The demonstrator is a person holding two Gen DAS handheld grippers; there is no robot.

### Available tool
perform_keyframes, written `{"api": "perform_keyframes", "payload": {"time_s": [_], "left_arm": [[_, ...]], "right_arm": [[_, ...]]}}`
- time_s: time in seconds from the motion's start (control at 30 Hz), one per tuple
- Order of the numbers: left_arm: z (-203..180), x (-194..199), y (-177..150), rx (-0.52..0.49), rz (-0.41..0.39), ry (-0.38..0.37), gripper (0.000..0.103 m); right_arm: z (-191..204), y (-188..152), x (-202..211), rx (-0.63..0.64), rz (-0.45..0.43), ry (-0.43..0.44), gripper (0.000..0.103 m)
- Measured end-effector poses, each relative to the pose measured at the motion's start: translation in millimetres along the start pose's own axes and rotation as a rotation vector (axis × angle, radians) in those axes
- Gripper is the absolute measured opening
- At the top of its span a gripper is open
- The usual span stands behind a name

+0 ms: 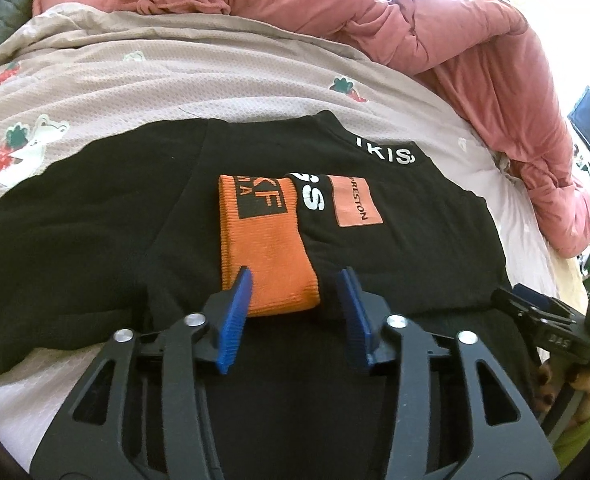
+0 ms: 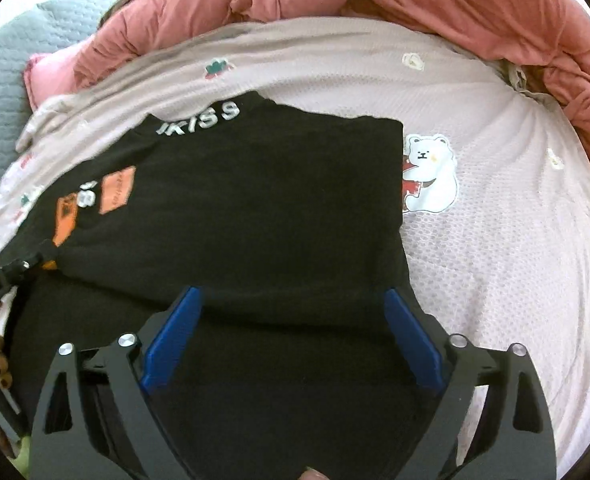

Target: Fold small clothes

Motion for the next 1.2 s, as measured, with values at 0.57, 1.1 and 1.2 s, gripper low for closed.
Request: {"api": "perform_keyframes", "payload": {"time_s": [0.57, 1.1, 1.2], "left_arm": [[16.7, 48.8, -11.8, -0.036, -0.061, 0.157, 0.092], [47.5, 80.7, -21.6, 0.025, -0.112, 0.248, 0.093], [51.9, 85.8, -23.2, 0.034, -0.121, 0.265, 0.093]], "right_arm": [[23.7, -6.4, 25.5, 0.029, -0.034, 0.070, 0.096], [77.3, -21.6, 39.8, 0.112, -0.043, 0.127, 0.098], [86.7, -24.0, 43.3, 0.132, -0.048, 0.132, 0.098]]}}
Point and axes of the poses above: each gripper's, at about its wrist camera, not at the fingertips, and x roughly against the way its jaws point, z to its left, y to its top, the point moved 5 cm from there along -x, roughly the way its jaws point, and after that the axes turned 13 degrees about -x, right-handed, at the moved point
